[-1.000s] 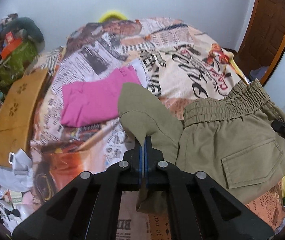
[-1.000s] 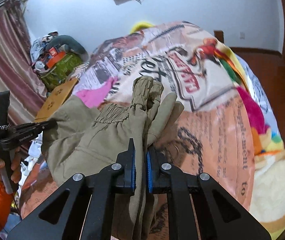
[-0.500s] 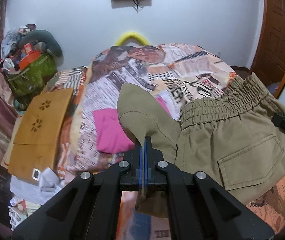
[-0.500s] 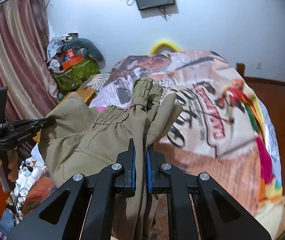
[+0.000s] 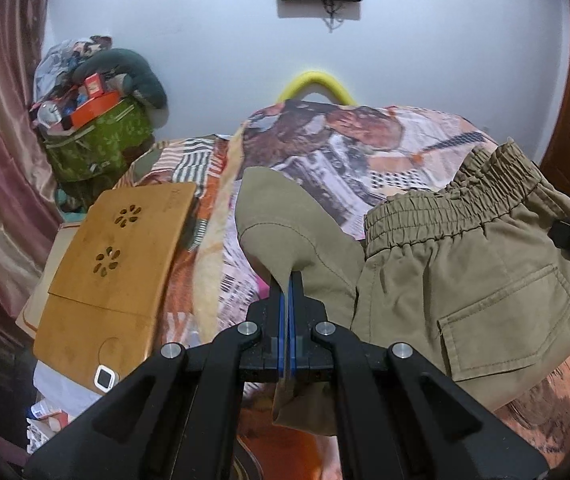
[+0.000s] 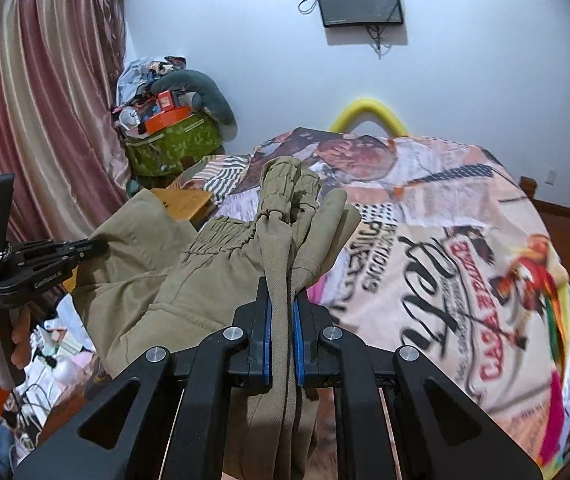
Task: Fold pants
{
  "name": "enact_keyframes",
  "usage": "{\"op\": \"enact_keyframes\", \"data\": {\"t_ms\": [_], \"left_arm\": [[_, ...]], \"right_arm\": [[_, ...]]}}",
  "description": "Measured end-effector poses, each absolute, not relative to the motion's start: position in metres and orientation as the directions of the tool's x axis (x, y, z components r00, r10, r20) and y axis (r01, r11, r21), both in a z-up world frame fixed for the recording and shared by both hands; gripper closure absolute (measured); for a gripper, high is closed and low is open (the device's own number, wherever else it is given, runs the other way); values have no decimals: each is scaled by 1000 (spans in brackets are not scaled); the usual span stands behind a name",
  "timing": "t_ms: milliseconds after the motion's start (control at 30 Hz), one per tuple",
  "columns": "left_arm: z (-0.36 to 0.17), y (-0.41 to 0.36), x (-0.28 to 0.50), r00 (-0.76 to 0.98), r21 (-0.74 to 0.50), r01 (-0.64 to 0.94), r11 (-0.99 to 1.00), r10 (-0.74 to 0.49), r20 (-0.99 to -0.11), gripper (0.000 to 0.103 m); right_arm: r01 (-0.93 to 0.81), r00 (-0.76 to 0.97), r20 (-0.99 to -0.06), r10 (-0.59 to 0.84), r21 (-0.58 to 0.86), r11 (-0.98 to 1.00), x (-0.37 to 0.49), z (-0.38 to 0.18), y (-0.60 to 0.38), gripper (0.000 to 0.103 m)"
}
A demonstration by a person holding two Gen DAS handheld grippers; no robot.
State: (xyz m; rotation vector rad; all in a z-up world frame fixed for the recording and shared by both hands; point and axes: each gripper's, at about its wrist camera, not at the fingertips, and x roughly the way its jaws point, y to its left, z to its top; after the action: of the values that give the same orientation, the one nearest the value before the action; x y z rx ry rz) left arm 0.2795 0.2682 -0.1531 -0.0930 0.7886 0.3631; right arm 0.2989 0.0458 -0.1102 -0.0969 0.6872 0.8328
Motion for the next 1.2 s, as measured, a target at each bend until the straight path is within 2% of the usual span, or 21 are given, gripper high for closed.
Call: {"op": "enact_keyframes", "data": {"t_ms": [433, 667, 767, 967, 1033, 1067, 1200], "left_arm": [[-230, 326, 353, 566, 60, -403, 913, 301, -768, 102], [-306, 342, 372, 442, 101, -415, 904, 297, -846, 101], [-330, 355, 367, 385, 83, -429, 899, 266, -884, 94], [-333, 378, 350, 371, -2, -474, 880, 197, -907, 77], [-326, 379, 344, 368, 4, -482, 876, 207, -907, 73], [-322, 378, 341, 370, 4, -487, 873, 210, -905, 70], [-297, 372, 326, 396, -9, -488, 873, 212, -893, 69]], "right_arm": [[-704, 479, -639, 602, 130, 698, 361, -164, 110, 95], [-690, 419, -743, 522, 112, 715, 381, -220, 119, 95], [-674, 391, -776, 495, 125, 728, 383, -237, 113, 94], [-673, 350, -809, 472, 133, 728, 377, -232, 98, 80], [-670, 352, -823, 446, 111, 734, 373, -228, 94, 67], [-668, 359, -825, 437, 100, 737, 370, -225, 93, 65], [-661, 373, -810, 452, 110, 742, 360, -210, 83, 63]]}}
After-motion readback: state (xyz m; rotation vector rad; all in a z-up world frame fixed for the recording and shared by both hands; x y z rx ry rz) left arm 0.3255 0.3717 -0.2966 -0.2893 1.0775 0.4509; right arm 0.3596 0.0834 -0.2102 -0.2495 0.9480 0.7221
